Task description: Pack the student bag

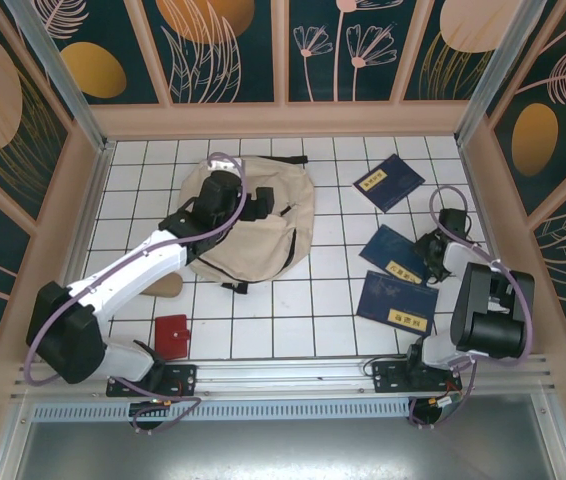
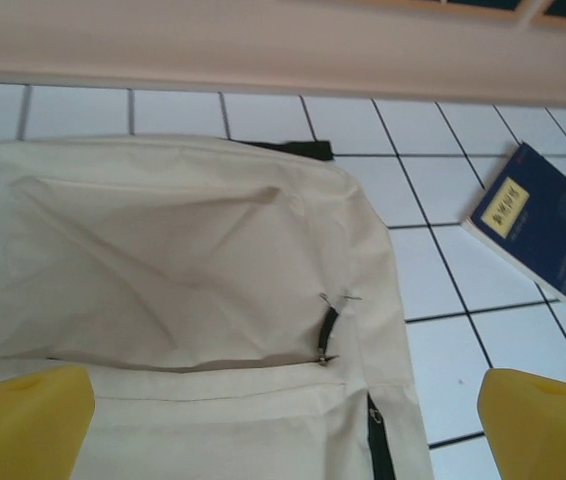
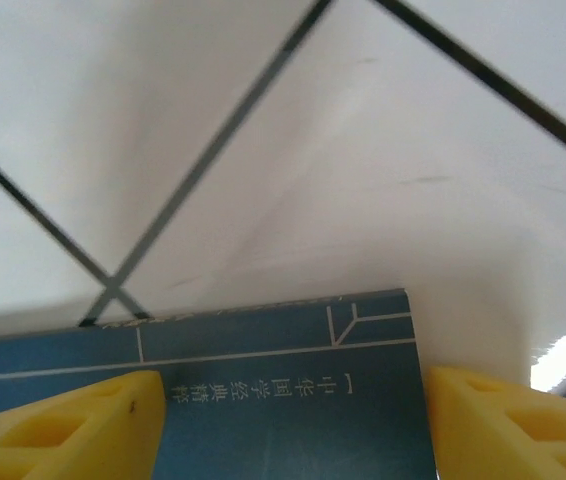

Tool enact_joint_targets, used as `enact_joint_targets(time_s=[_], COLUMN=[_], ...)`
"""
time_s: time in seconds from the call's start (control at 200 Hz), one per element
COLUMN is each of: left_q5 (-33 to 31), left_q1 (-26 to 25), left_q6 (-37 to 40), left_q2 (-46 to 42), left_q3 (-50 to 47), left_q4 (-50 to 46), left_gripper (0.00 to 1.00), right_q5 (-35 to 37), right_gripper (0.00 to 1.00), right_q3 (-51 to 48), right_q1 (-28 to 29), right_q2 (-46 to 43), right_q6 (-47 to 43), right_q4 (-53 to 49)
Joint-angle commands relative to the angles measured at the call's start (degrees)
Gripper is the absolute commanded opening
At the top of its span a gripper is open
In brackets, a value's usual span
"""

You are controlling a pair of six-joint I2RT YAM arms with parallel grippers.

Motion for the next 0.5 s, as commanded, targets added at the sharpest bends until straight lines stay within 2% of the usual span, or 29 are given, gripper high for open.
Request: enact_joint_targets(time_s=[0.0, 0.145, 0.385, 0.495], left_q5=[6.90, 12.22, 19.92, 21.97], left_q1=[-0.12, -0.17, -0.61, -1.38], left_q6=[1.64, 0.62, -2.36, -2.54], left_q2=[3.49, 8.58, 16.01, 20.79], left_q3=[3.79, 7.14, 11.90, 15.28], left_q4=[0.13, -0.26, 1.02, 0.41], left_gripper=[0.99, 0.99, 0.99, 0.98], right_q5=[-12.23, -11.06, -19.62, -14.05], right_gripper=[0.68, 0.67, 0.62, 0.60], right_q3=[3.25, 8.66, 14.86, 14.98], right_q1=[6.11, 12.05, 17.96, 18.02], right_q2=[4.08, 7.45, 12.21, 9.03], right_q6=[-1.25, -3.21, -7.13, -6.02], right_q4=[4.50, 4.40, 5.36, 4.25])
